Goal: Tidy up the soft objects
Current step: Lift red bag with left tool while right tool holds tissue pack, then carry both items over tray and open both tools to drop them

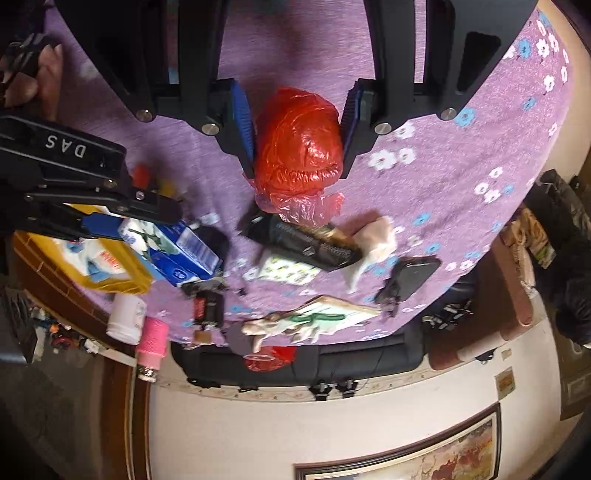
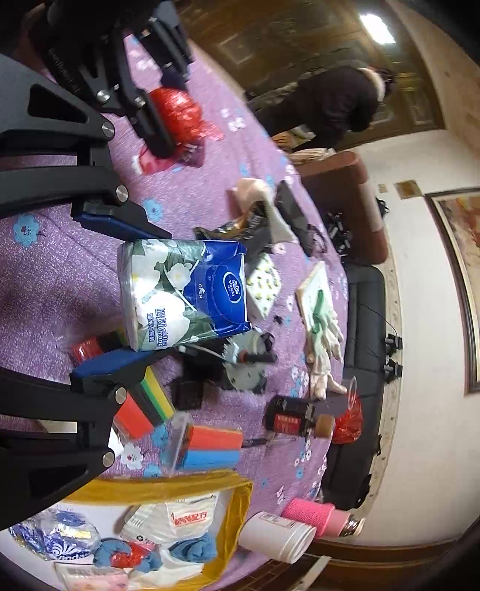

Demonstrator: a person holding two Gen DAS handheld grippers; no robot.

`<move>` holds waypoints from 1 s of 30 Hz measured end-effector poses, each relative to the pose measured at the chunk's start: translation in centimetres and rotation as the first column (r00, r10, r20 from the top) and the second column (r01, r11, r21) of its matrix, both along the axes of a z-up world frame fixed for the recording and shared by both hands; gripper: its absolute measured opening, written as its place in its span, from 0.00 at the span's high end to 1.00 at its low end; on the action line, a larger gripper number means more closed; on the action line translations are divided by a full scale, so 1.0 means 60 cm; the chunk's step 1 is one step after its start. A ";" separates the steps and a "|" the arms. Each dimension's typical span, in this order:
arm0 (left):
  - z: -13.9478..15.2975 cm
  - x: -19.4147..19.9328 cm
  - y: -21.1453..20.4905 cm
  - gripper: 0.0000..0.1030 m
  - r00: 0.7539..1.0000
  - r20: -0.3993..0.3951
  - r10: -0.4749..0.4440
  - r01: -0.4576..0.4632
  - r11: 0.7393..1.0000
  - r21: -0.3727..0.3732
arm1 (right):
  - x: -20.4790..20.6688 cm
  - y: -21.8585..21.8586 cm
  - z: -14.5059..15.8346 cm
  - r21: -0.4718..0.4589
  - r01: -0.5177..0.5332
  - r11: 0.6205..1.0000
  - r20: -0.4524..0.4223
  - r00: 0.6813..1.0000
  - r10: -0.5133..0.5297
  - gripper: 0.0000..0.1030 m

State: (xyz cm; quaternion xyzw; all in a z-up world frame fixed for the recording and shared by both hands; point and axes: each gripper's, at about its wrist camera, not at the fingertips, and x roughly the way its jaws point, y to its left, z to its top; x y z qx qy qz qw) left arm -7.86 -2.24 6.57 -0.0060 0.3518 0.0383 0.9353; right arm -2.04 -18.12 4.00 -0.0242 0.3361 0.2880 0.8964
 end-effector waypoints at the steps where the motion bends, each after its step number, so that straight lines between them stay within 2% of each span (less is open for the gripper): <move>1: 0.003 0.003 -0.007 0.61 1.000 -0.002 -0.012 0.012 1.000 -0.007 | 0.000 -0.007 0.005 0.011 0.008 1.000 0.001 1.000 -0.008 0.44; 6: 0.023 0.020 -0.060 0.61 0.995 -0.006 -0.100 0.099 0.994 -0.049 | 0.003 -0.070 0.027 0.071 0.084 0.994 0.008 0.996 -0.085 0.44; 9: 0.031 0.039 -0.108 0.61 0.984 -0.017 -0.179 0.177 0.979 -0.101 | 0.013 -0.126 0.035 0.098 0.164 0.982 -0.001 0.986 -0.165 0.45; 16: 0.033 0.083 -0.245 0.61 0.935 -0.042 -0.352 0.341 0.925 -0.164 | 0.031 -0.294 0.052 0.098 0.392 0.915 -0.017 0.920 -0.392 0.45; 21: 0.023 0.113 -0.337 0.61 0.896 -0.070 -0.439 0.419 0.886 -0.199 | 0.075 -0.381 0.055 0.024 0.507 0.862 -0.044 0.862 -0.505 0.45; 24: 0.007 0.122 -0.374 0.61 0.885 -0.092 -0.456 0.435 0.881 -0.185 | 0.108 -0.422 0.043 -0.034 0.553 0.832 -0.079 0.829 -0.554 0.45; 26: -0.005 0.128 -0.388 0.62 0.876 -0.109 -0.469 0.443 0.874 -0.196 | 0.120 -0.437 0.034 -0.056 0.559 0.828 -0.105 0.821 -0.561 0.45; 30: -0.025 0.131 -0.402 0.62 0.871 -0.138 -0.472 0.446 0.877 -0.179 | 0.139 -0.437 0.011 -0.110 0.556 0.824 -0.125 0.815 -0.566 0.45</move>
